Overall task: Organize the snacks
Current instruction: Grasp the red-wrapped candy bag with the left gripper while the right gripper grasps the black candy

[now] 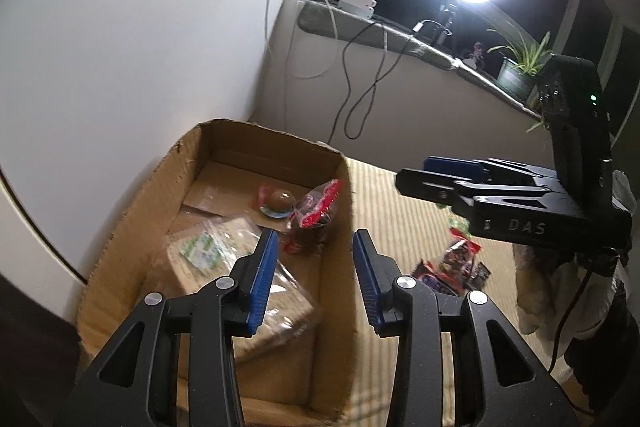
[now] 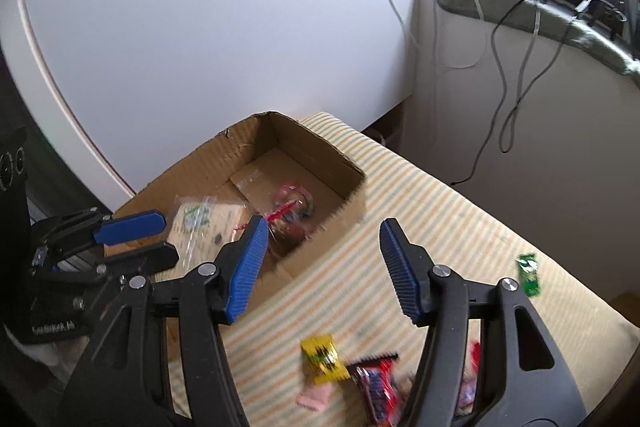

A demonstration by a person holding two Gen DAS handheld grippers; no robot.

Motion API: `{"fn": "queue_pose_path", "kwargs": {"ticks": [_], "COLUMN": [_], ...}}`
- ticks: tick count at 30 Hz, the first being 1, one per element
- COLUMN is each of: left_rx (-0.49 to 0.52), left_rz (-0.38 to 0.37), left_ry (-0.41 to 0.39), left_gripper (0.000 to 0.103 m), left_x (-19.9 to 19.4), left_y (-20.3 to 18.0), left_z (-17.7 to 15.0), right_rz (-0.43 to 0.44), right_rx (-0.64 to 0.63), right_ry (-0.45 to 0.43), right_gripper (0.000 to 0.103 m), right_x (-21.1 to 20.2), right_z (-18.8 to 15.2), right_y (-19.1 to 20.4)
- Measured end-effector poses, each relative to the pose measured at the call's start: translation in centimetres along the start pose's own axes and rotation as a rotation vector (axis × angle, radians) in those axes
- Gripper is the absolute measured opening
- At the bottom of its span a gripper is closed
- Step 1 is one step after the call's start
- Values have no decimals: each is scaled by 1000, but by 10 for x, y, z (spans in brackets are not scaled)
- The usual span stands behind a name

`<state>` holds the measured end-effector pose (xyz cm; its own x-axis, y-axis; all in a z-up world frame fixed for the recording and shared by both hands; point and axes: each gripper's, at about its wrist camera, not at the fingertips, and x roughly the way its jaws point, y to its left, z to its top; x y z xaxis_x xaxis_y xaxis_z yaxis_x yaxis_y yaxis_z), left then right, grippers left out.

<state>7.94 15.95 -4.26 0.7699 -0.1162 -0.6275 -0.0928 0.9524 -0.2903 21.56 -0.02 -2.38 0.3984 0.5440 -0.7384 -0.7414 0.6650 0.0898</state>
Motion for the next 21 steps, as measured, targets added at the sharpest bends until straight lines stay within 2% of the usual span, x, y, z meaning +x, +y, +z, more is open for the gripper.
{"fn": "queue_pose_path", "kwargs": {"ticks": [10,21], "left_rx": [22,62], "left_rz": [-68,-134], "left_ry": [22,92], "left_gripper": [38,38], "left_x": [-4,12], "left_y": [-34,-73], "left_z": [-19,-45], "right_rz": [-40,-117], "right_rx": [57,92], "right_ry": [-22,46], "right_gripper": [61,61], "right_x": [-61,-80], "right_z": [-50,-111], "right_y": [-35,-72]}}
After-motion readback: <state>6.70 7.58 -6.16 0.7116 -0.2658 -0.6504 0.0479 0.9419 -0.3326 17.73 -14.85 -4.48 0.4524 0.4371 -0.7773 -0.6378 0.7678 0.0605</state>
